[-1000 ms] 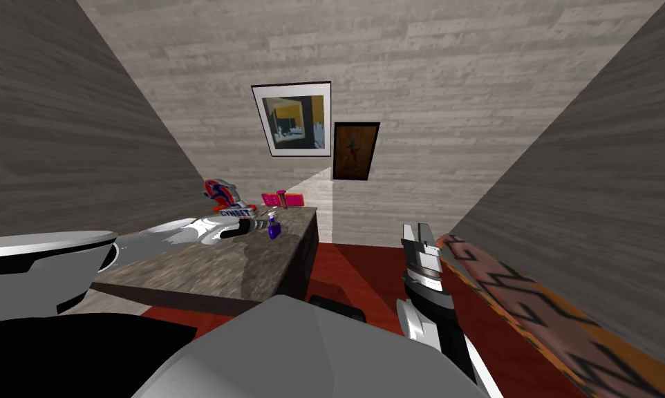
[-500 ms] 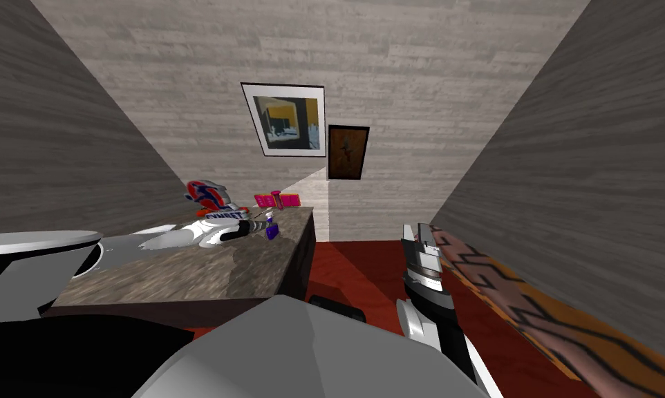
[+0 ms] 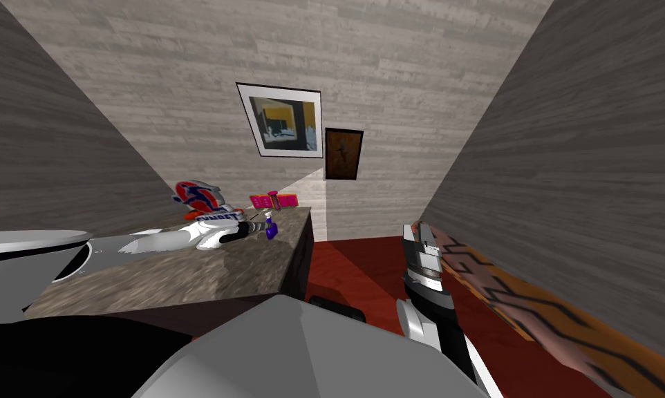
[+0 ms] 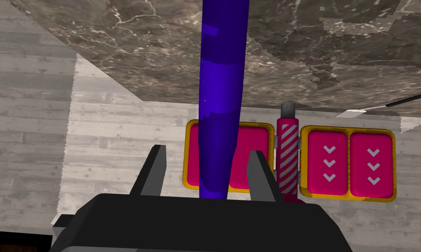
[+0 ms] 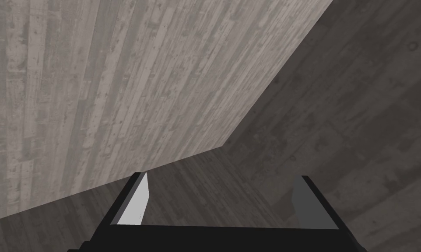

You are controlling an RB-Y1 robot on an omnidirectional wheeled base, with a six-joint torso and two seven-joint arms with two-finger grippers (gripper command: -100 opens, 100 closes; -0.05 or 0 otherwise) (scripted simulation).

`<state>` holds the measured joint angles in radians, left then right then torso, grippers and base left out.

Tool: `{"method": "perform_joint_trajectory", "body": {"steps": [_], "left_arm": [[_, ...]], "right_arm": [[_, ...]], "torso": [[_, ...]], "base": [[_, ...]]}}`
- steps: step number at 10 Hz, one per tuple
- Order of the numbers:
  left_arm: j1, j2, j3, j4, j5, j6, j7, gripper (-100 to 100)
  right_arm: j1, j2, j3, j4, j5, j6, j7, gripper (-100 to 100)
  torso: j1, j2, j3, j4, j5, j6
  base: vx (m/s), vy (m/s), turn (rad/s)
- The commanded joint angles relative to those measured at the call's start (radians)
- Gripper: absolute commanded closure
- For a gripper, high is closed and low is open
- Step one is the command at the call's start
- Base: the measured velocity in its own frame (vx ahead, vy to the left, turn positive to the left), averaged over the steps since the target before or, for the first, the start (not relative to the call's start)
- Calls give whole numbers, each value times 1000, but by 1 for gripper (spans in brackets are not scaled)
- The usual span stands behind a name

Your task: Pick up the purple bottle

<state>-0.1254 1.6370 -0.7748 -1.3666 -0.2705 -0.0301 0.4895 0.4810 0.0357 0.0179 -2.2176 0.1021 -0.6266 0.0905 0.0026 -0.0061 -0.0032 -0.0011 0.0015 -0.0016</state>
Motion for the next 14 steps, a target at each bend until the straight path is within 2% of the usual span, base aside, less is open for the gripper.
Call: {"method": "perform_joint_trajectory", "body": {"steps": [1, 4, 5, 6, 7, 8, 9, 10, 11, 12, 13, 14], "left_arm": [[0, 0, 0, 0, 0, 0, 0, 100], [0, 0, 0, 0, 0, 0, 0, 100], [0, 0, 0, 0, 0, 0, 0, 0], [-43, -31, -3, 50, -23, -50, -32, 100], [-43, -31, -3, 65, -23, -70, -32, 100], [-85, -64, -4, 98, -46, -98, -66, 100], [-85, -64, -4, 129, -46, -126, -66, 100], [-85, -64, -4, 133, -46, -154, -66, 100], [-127, -97, -4, 175, -68, -182, -100, 100], [-127, -97, -4, 202, -68, -211, -100, 100], [-127, -97, -4, 202, -68, -237, -100, 100], [-169, -130, -4, 248, -91, -267, -134, 100]], "right_arm": [[0, 0, 0, 0, 0, 0, 0, 0], [0, 0, 0, 0, 0, 0, 0, 0], [0, 0, 0, 0, 0, 0, 0, 0], [0, 0, 0, 0, 0, 0, 0, 0], [1, 0, 0, 0, 0, 0, 0, 0], [0, 0, 0, 0, 0, 0, 0, 0], [1, 0, 0, 0, 0, 0, 0, 0], [0, 0, 0, 0, 0, 0, 0, 0], [0, 0, 0, 0, 0, 0, 0, 0], [0, 0, 0, 0, 0, 0, 0, 0], [0, 0, 0, 0, 0, 0, 0, 0], [0, 0, 0, 0, 0, 0, 0, 0]], "torso": [[0, 0, 0, 0, 0, 0], [0, -2, -1, -1, 0, 0], [0, -2, -1, -1, 0, 0], [0, -2, -1, -1, 0, 0], [-2, -6, -3, -1, 0, -3], [-3, -10, -6, -2, -1, -1], [-6, -13, -8, -3, -1, -1], [-4, -12, -7, -3, -1, 0], [-2, -9, -5, -2, 0, 2], [-3, -10, -6, -2, -1, -1], [-3, -9, -6, -2, -1, -1], [-2, -6, -4, -2, -1, 1]], "base": [[0, 0, 0], [0, 0, 0], [0, 0, 0], [99, -49, 355], [172, -71, 287], [191, -92, 358], [144, -69, 196], [60, -21, 11], [112, -47, 262], [115, -76, 272], [43, -39, 63], [107, -38, 348]]}}
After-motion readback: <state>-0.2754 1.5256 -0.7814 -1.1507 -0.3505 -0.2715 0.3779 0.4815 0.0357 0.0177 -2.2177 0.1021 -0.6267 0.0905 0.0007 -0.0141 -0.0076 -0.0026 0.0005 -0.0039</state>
